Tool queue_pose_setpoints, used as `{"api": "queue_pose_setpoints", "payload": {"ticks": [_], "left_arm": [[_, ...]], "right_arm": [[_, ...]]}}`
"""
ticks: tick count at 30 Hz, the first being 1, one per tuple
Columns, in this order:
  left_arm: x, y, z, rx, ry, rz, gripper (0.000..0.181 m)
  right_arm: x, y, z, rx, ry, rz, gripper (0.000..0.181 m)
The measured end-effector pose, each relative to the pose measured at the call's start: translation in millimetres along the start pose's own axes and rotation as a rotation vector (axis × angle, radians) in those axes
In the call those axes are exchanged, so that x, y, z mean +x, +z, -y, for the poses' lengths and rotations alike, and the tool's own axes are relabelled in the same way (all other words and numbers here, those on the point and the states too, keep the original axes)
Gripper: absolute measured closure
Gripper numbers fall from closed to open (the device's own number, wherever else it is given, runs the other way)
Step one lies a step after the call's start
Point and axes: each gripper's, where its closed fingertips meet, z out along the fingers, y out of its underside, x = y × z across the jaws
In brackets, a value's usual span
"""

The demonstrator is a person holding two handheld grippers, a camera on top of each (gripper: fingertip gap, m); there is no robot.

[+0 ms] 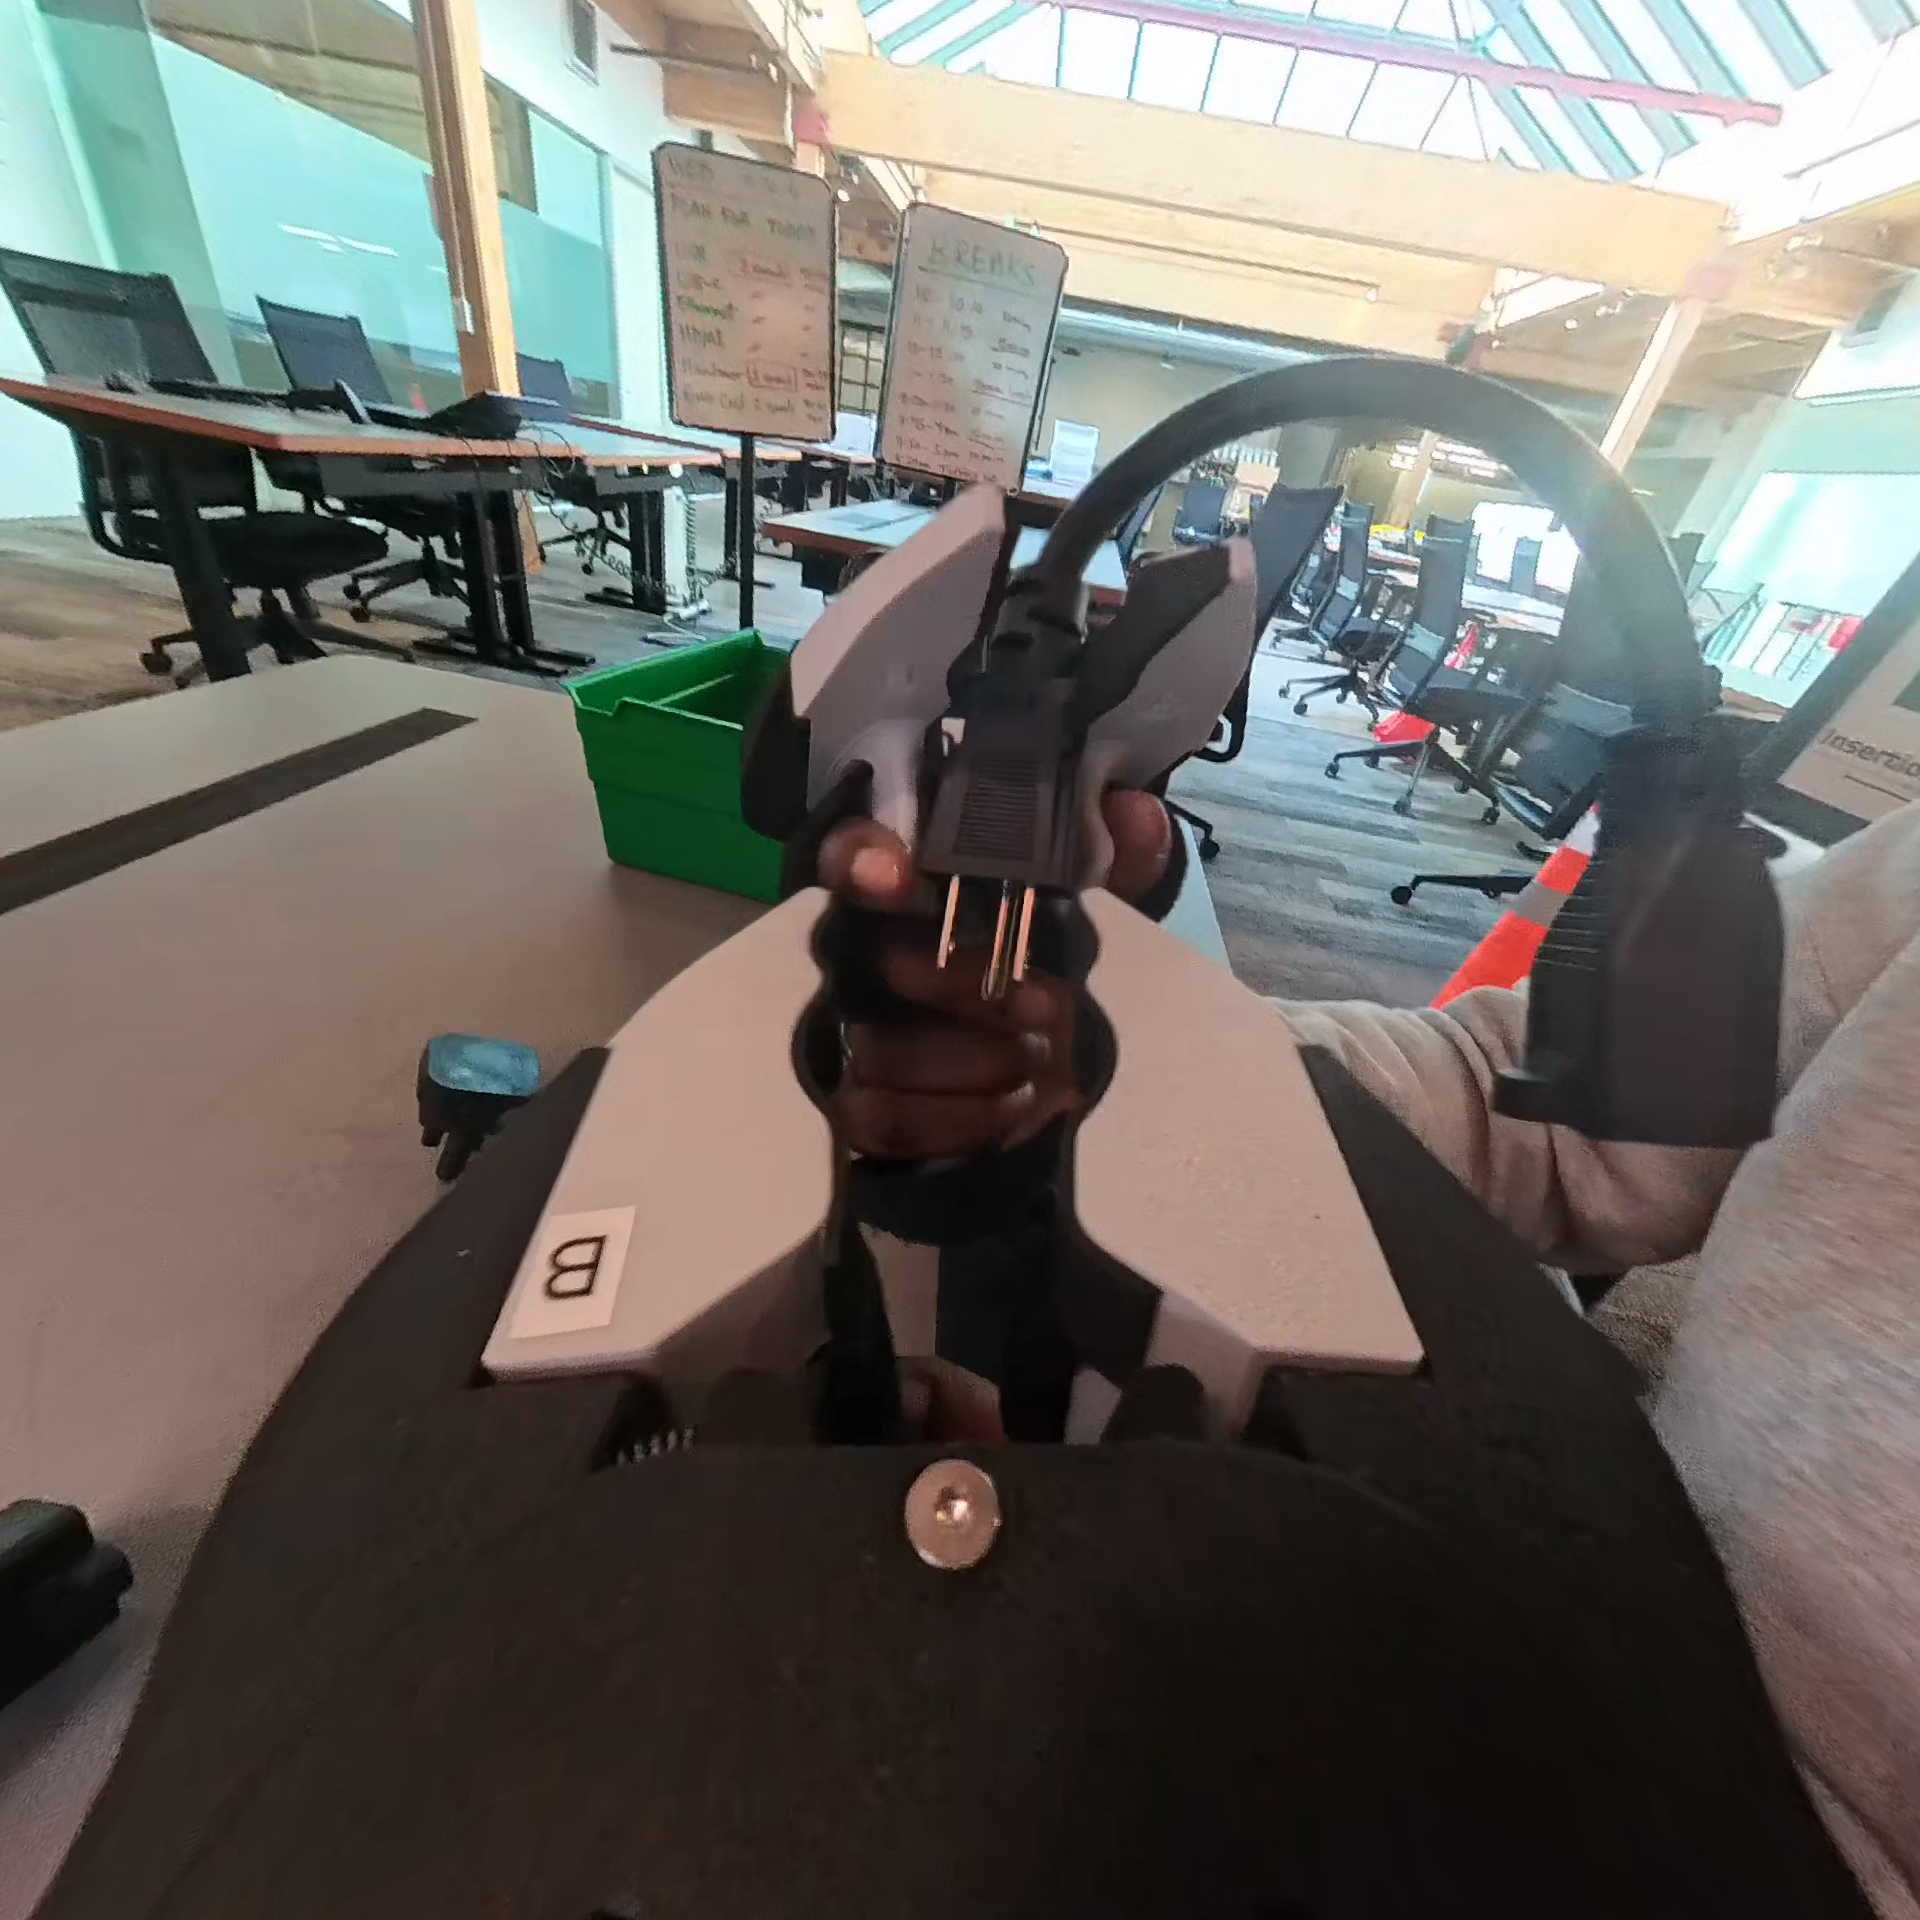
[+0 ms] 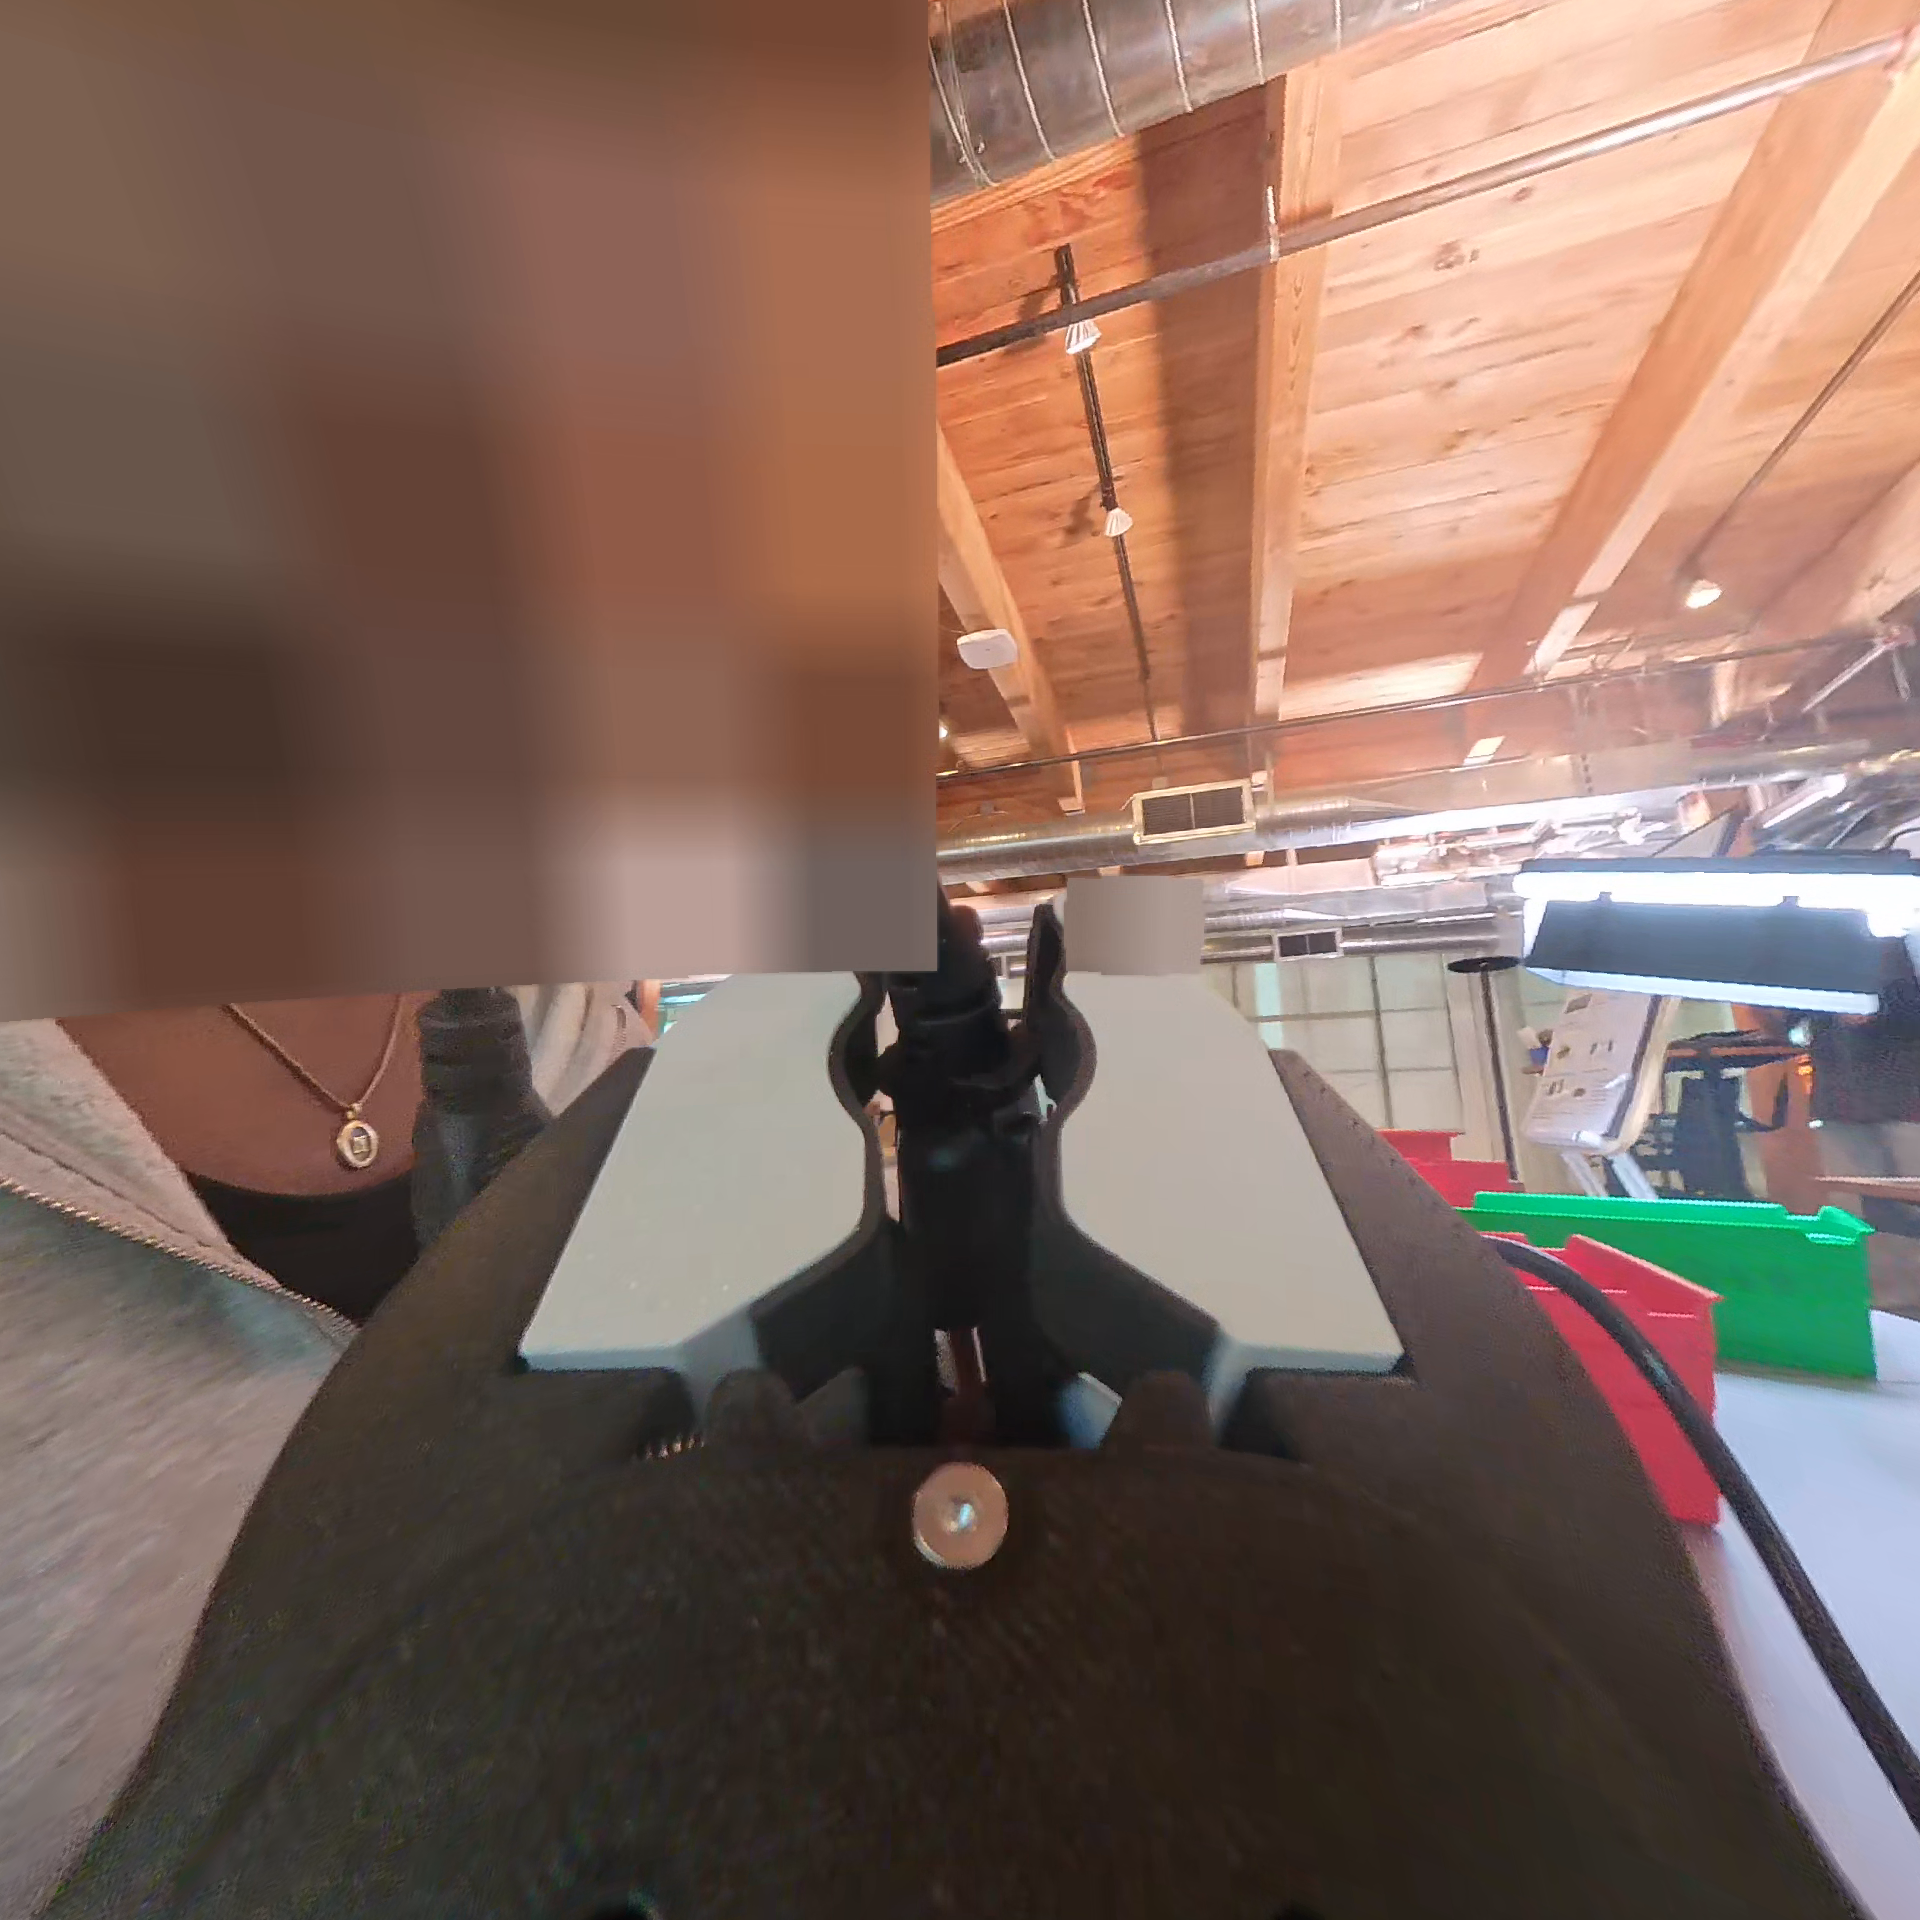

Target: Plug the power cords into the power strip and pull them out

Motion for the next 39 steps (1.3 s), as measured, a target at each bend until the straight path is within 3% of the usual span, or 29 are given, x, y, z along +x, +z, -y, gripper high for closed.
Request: {"api": "queue_pose_setpoints", "payload": {"ticks": [1,2,6,8,13,15,20,24,28,35,39], "left_arm": [[1.7,-0.9,-3.2,-0.027,-0.004,-0.014,0.158],[4.3,-1.5,-5.9,-0.047,-0.013,-0.033,0.162],[6.9,-2.5,-10.4,-0.064,-0.037,-0.060,0.146],[7.7,-4.3,-6.3,-0.028,-0.028,-0.068,0.161],[5.3,-13.2,-3.3,-0.031,0.077,-0.041,0.165],[-0.5,-22.4,2.8,-0.044,0.111,-0.008,0.166],[-12.4,-49.2,-3.5,-0.231,0.277,0.084,0.165],[-16.4,-68.0,-8.5,-0.316,0.300,0.114,0.166],[-13.2,-73.6,-18.9,-0.393,0.291,0.105,0.165],[-11.5,-74.3,-33.4,-0.516,0.300,0.090,0.165],[-9.4,-74.2,-35.4,-0.537,0.287,0.071,0.165]], "right_arm": [[0.2,-0.2,0.8,0.004,-0.021,-0.009,0.154],[-0.4,0.0,1.4,0.005,-0.039,-0.012,0.154],[-2.2,2.1,-3.7,-0.029,-0.059,-0.008,0.154],[-4.1,3.1,-6.8,-0.038,-0.054,0.011,0.154],[1.5,2.1,-11.6,-0.087,-0.075,-0.028,0.154],[10.0,0.2,-19.5,-0.173,-0.103,-0.094,0.155],[22.5,-5.2,-49.7,-0.497,-0.140,-0.200,0.150],[29.2,-13.1,-66.3,-0.665,-0.186,-0.256,0.154],[31.4,-16.1,-79.5,-0.757,-0.219,-0.266,0.141],[24.1,-20.2,-91.8,-0.859,-0.263,-0.209,0.156],[24.0,-24.6,-98.4,-0.924,-0.289,-0.203,0.156]]}}
